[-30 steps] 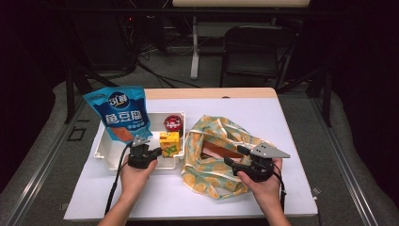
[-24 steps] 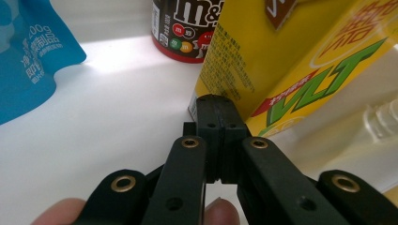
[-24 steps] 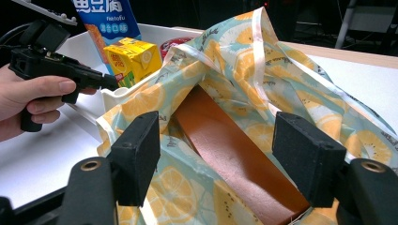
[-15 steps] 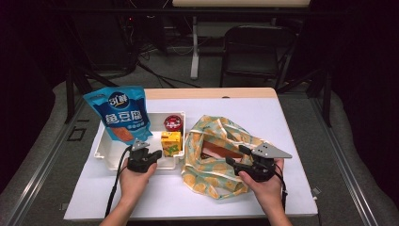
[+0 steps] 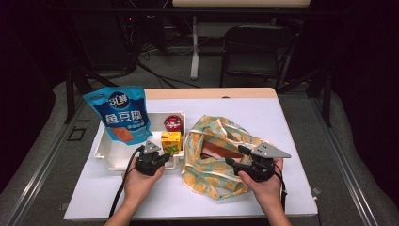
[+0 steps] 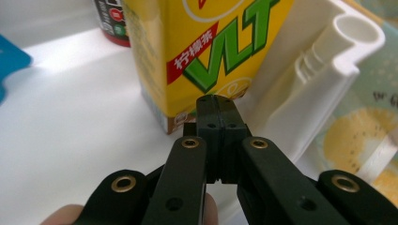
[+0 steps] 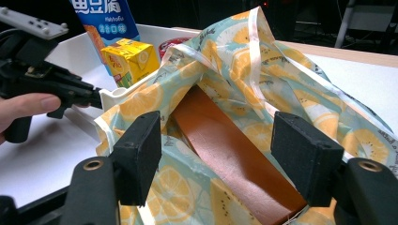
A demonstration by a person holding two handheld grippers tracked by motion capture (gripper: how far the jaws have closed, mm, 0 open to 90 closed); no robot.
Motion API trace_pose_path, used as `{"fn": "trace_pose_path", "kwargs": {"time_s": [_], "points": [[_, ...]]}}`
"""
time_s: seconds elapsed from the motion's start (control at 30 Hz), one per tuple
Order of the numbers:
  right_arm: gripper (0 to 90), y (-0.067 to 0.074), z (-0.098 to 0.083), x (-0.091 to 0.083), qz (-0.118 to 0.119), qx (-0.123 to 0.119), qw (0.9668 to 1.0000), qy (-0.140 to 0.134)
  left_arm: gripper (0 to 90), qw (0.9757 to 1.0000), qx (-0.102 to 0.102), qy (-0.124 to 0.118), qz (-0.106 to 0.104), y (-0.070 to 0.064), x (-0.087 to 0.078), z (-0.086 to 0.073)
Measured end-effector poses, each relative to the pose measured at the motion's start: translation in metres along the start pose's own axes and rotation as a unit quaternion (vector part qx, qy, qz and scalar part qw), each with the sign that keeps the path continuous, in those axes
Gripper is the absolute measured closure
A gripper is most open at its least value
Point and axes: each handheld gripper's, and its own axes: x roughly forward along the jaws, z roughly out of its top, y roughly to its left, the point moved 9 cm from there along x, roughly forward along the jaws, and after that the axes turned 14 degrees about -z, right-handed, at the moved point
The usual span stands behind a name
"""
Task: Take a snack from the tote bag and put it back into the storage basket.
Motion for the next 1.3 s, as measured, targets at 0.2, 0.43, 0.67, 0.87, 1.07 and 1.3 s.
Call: {"fn": "trace_pose_path", "kwargs": {"time_s": [0.2,0.43,0.67,0.87,1.07,1.3], "points": [[33.9,-0.003,0.001,-0.001,-0.003,0.001,1.0,-0.002,90.0,1.0,0.0,0.007,0.005,0.002,0.013,0.007],[34.0,-0.004,0.0,-0.002,-0.002,0.0,1.0,-0.001,90.0,0.9998,0.011,0.014,0.001,0.007,0.019,0.014],[34.2,-0.006,0.0,-0.002,-0.003,0.002,1.0,0.002,90.0,1.0,0.009,0.003,0.002,0.013,0.024,0.019],[46.0,-0.005,0.0,-0.003,0.009,-0.001,1.0,-0.003,88.0,0.9999,0.01,-0.012,-0.007,0.009,0.016,0.02],[80.8,-0.013,-0.001,-0.004,-0.004,-0.008,1.0,-0.003,86.3,0.9986,-0.005,-0.051,-0.018,0.0,-0.016,0.02],[90.0,-0.034,-0.018,-0.001,-0.047,-0.017,0.9984,0.029,82.2,0.9946,0.017,-0.102,-0.011,-0.015,-0.046,0.02]]}}
